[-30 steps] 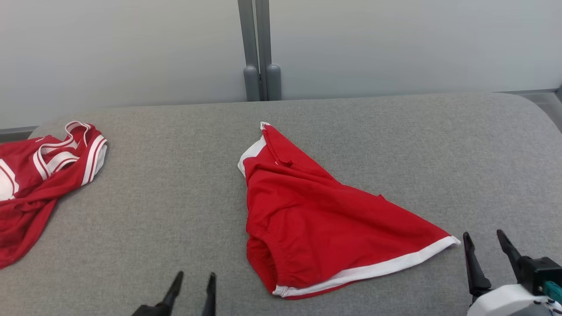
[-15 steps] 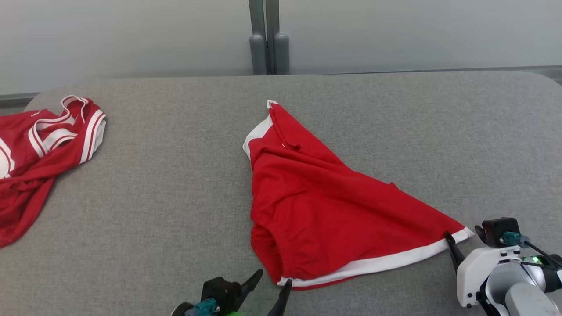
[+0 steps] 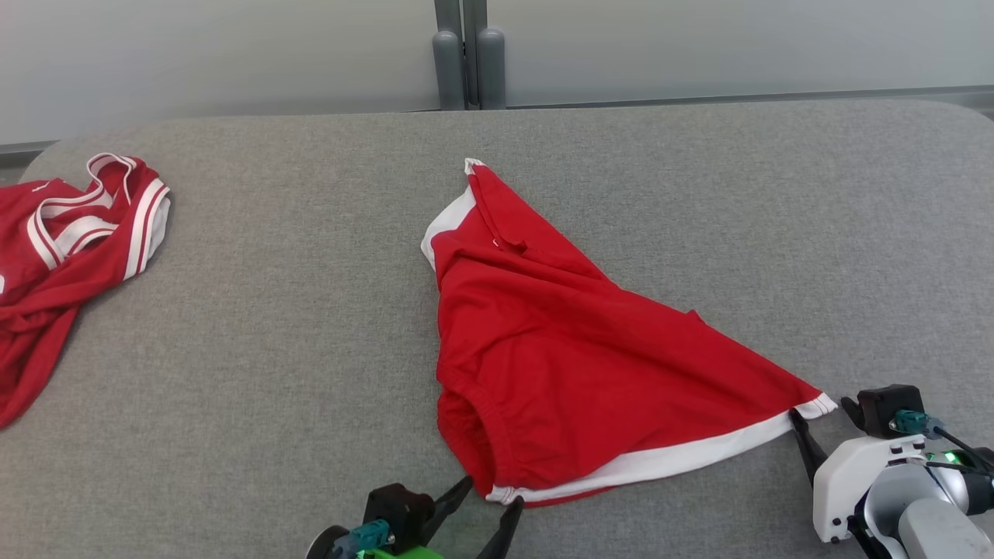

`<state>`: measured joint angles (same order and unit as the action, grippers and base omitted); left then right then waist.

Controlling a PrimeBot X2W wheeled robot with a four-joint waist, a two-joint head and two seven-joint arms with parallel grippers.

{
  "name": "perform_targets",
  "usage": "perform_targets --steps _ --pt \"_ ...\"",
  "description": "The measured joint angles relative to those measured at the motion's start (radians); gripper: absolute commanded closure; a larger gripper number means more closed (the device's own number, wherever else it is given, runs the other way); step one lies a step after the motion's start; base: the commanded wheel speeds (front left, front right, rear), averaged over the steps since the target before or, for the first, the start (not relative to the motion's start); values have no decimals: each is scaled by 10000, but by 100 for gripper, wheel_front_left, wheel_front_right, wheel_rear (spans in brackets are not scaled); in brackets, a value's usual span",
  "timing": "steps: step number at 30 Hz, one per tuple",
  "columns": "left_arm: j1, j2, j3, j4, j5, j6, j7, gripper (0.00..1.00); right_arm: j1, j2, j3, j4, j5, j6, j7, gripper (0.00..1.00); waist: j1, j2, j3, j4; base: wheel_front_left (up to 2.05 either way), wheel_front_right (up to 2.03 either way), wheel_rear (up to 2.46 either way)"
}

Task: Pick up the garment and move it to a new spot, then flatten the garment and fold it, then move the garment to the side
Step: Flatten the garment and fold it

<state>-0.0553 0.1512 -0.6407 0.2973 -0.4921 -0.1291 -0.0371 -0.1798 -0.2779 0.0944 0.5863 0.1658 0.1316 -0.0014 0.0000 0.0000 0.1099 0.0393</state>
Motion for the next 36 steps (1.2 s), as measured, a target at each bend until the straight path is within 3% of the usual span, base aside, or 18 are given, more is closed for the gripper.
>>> perform_targets --steps 14,15,16,17,18,19,21,29,33,36 --pt "-593 127 -527 667 -324 0 -263 0 -338 -94 416 211 251 -2 -184 0 0 0 280 -134 0 0 0" --pt "-614 140 -579 757 -430 0 -259 30 -359 -107 481 219 267 -2 -178 0 0 0 298 -151 0 0 0" --pt "-626 146 -625 825 -522 0 -257 52 -364 -121 529 226 313 -2 -161 1 0 0 311 -164 0 0 0" --pt "-640 157 -696 913 -558 0 -257 77 -372 -132 591 232 403 -2 -148 44 0 0 325 -180 0 0 0" --pt "-651 176 -746 980 -587 0 -267 98 -386 -155 637 234 477 -2 -146 54 0 0 337 -192 0 0 0" --pt "-672 194 -779 1039 -619 0 -313 100 -394 -174 679 238 529 -2 -136 73 0 0 343 -201 0 0 0" --pt "-738 209 -865 1172 -709 0 -355 100 -395 -171 734 244 669 2 -134 100 0 0 344 -212 0 0 0" --pt "-776 383 -1060 1058 -1363 0 -625 100 183 -259 600 -491 2082 0 -205 100 0 0 142 -203 0 0 0" --pt "-593 826 -612 -709 -1918 0 -663 100 1179 -336 199 -3256 4443 -8 268 100 0 0 -33 -190 0 0 0" --pt "-467 1287 -286 -3026 -2295 71 -238 100 1982 -577 -441 -6740 6832 -10 936 100 0 0 -129 -207 0 0 0"
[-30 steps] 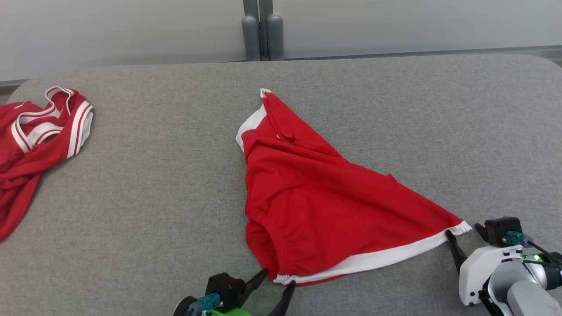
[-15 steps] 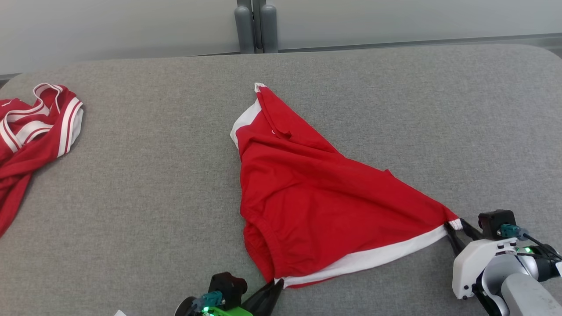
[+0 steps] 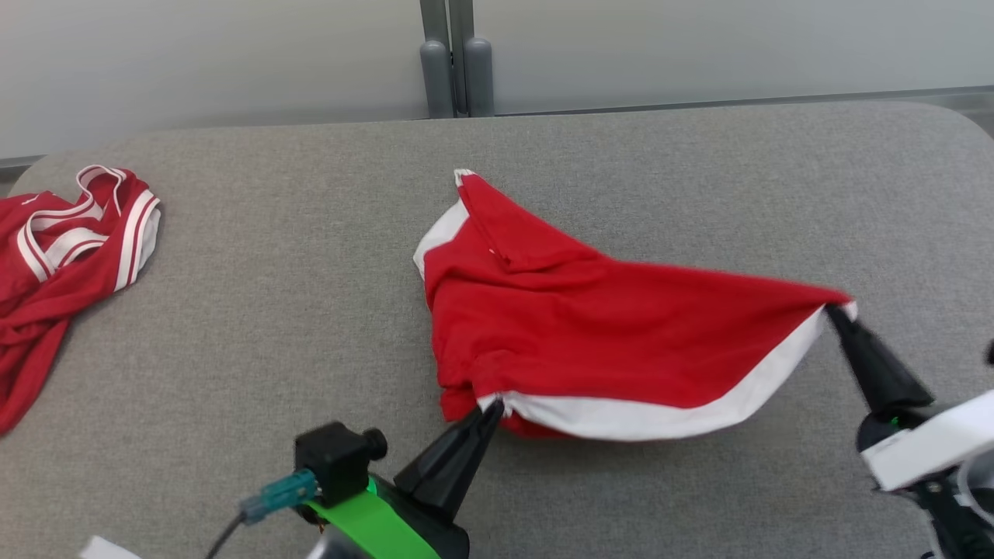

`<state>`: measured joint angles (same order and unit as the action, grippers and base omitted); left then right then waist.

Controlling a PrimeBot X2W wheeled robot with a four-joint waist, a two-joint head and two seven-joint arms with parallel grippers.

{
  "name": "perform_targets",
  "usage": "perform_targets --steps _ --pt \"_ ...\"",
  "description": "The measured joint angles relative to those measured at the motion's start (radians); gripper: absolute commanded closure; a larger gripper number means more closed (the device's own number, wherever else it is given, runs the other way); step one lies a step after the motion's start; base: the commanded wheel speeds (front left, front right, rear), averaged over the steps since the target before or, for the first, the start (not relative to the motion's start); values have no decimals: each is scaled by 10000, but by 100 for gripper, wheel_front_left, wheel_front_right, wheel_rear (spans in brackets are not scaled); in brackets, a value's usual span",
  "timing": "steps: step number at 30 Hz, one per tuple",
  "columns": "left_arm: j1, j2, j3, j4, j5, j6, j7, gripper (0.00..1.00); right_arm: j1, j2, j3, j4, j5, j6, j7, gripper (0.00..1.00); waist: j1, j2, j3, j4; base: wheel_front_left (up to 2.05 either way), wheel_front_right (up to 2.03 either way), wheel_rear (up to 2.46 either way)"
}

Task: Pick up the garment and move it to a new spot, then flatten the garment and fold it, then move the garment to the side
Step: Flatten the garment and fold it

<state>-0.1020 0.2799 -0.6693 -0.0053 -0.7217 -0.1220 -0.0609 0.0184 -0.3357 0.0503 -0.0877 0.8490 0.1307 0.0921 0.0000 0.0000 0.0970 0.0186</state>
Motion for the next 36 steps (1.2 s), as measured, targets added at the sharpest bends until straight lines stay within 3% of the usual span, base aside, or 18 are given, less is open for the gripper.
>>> perform_targets --steps 3,6,9,11,16,20,23,26,30,33,36 --pt "-93 516 489 -2759 -334 359 744 100 582 -211 -1392 -3281 1789 0 700 100 0 0 43 -71 0 0 0" --pt "-834 1009 1007 -4717 -351 709 1657 100 607 -96 -2523 -5300 2922 -2 1348 100 0 0 226 -130 0 0 0" --pt "-2027 1271 1611 -5754 -825 965 2656 100 -20 155 -3404 -6082 3820 -2 1998 100 0 0 499 -170 0 0 0" --pt "-3043 1469 2036 -5891 -1035 1074 3296 100 -708 199 -3937 -6011 3816 -2 2366 100 0 0 720 -192 0 0 0" --pt "-5905 1269 2585 -4744 -2050 1195 4715 100 -3405 826 -4222 -4428 2972 -2 3659 100 0 0 1511 -209 0 0 0" --pt "-7998 920 2698 -2943 -2161 1193 5294 100 -6316 1676 -4213 -2777 1250 -2 4585 100 0 0 2209 -193 0 0 0" --pt "-10037 546 2759 -938 -1860 895 5191 100 -9508 2437 -4318 -934 -629 -2 4934 100 2 0 2931 -174 0 0 0" --pt "-11745 201 2842 968 -1162 604 4328 100 -11959 2752 -4385 719 -2042 0 4307 100 2 0 3567 -178 0 0 0" --pt "-13560 -259 2803 3296 -159 261 2493 100 -14102 2867 -4452 2905 -2884 10 2715 100 3 0 4369 -246 0 0 0" --pt "-13971 -384 2316 4694 399 52 1342 100 -14405 2857 -4031 4234 -2640 8 1710 100 2 0 4882 -341 0 0 0" --pt "-13705 -573 1871 5789 364 -27 368 100 -13711 2886 -3561 4913 -2406 2 1135 100 3 0 5247 -483 0 0 0"
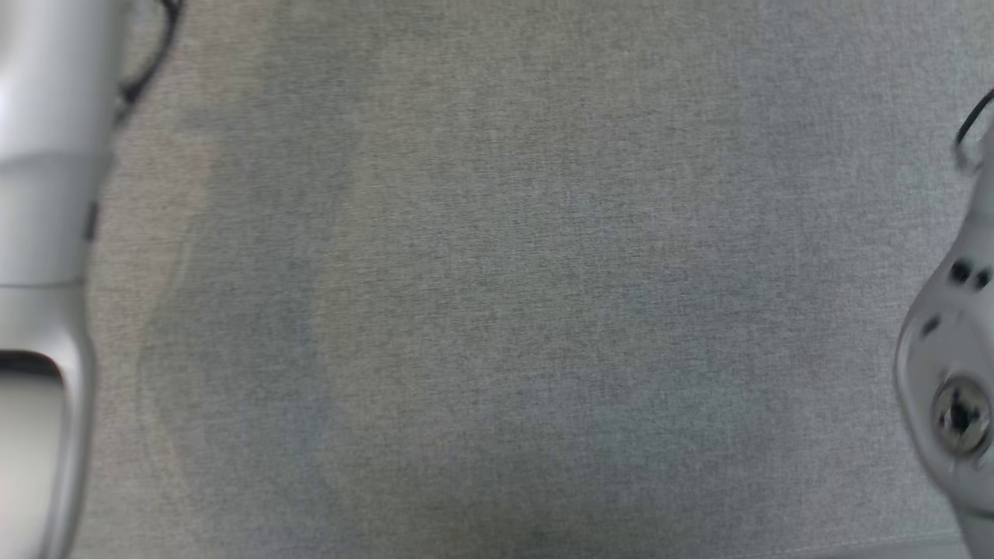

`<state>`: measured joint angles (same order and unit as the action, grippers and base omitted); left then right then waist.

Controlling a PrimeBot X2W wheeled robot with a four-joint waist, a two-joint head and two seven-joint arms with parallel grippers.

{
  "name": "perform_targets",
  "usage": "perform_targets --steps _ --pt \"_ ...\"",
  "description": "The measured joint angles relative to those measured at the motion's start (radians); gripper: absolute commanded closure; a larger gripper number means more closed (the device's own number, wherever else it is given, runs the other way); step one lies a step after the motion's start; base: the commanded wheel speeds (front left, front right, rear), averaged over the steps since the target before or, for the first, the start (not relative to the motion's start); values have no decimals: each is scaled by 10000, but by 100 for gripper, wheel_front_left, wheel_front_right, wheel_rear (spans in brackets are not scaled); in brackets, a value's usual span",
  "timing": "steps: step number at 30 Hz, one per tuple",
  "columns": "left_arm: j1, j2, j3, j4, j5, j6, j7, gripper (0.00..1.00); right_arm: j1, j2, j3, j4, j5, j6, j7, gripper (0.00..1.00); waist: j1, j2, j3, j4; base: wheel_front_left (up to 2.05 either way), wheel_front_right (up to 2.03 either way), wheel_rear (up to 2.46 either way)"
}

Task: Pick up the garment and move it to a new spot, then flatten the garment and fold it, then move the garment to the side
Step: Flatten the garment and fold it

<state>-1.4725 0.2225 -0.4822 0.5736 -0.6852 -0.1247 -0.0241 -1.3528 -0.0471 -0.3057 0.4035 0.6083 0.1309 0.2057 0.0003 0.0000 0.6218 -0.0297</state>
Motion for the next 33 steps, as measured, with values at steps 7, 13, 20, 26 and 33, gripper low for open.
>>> perform_targets --steps 7,13,20,26,33 --pt "2692 263 -2692 38 -1147 -38 -1360 100 4325 -255 1009 -621 640 -2 -222 100 -2 0 78 -372 0 0 0" --pt "6024 1262 -4111 -1235 -2100 -44 -2307 100 8980 -949 1390 -2809 2171 -2 -104 100 -3 0 -563 -322 0 0 0" --pt "10822 1797 -3308 -3009 -2316 683 -2426 100 13884 -1154 1264 -4535 2742 13 67 100 -4 0 -2012 -218 0 0 0" --pt "14768 1818 -2897 -4932 -1954 1829 -2368 100 17700 -570 650 -5825 3427 23 209 100 -5 0 -3447 -55 0 0 0" --pt "15479 1820 -2686 -6309 -1956 1881 -2286 100 17506 -671 445 -6312 3620 10 495 100 -5 0 -4166 451 0 0 0"
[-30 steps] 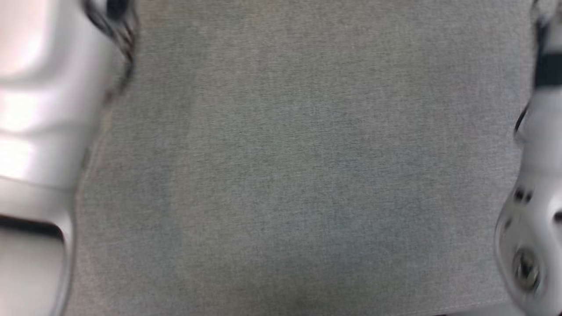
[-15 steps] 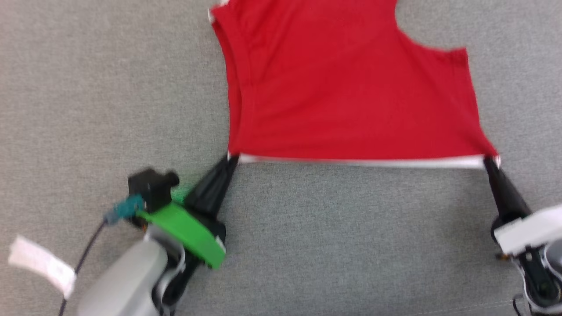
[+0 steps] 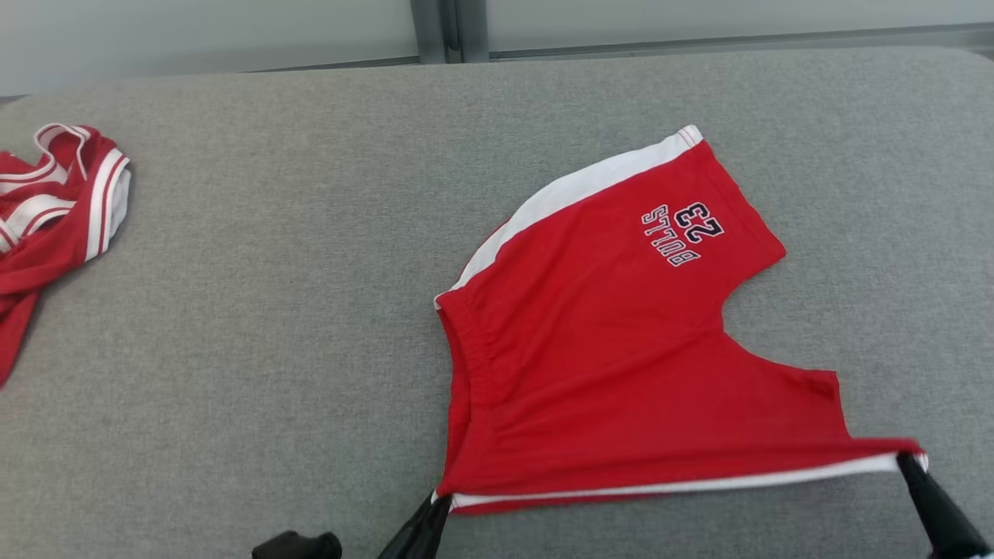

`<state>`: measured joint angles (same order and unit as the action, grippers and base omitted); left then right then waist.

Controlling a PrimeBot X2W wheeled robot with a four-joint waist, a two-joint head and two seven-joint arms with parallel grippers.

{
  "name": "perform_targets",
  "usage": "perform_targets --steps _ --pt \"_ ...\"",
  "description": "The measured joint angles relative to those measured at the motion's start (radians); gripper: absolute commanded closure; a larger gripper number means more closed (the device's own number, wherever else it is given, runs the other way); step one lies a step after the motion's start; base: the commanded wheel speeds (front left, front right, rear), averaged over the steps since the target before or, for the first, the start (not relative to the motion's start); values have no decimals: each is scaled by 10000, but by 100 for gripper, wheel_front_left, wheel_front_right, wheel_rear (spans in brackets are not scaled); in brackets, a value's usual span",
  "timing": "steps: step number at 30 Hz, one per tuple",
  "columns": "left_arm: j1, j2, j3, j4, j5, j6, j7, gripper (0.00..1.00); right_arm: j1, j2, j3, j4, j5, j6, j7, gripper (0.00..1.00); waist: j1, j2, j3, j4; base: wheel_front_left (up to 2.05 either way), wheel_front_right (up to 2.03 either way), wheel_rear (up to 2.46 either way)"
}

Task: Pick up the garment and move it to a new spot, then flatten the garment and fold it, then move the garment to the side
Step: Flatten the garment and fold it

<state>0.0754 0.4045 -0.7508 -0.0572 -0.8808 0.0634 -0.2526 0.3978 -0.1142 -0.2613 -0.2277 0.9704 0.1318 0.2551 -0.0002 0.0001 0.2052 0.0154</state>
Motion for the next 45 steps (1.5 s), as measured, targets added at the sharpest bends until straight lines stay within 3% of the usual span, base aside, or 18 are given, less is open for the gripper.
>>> perform_targets --steps 5,10,20,27,45 --pt "-1306 -270 67 -328 -59 -249 573 100 -2410 -533 69 497 -587 -10 648 100 1 -1 276 248 0 0 0" --pt "-2891 -911 -196 -48 15 -512 1379 100 -4797 -995 207 1526 -1338 -13 1557 100 1 0 889 615 0 0 0" --pt "-5062 -2017 -316 654 -2 -543 2406 100 -8494 -1492 98 3708 -2878 -13 2913 100 1 0 1748 1874 0 0 0" --pt "-6050 -2619 -150 1735 -25 -545 2410 100 -9595 -1724 -251 4591 -3672 -13 3344 100 2 0 2261 2445 0 0 0" --pt "-6765 -3283 84 3241 -594 -899 1883 100 -11137 -2057 -33 5041 -4646 -13 4109 100 1 0 2897 2731 0 0 0"
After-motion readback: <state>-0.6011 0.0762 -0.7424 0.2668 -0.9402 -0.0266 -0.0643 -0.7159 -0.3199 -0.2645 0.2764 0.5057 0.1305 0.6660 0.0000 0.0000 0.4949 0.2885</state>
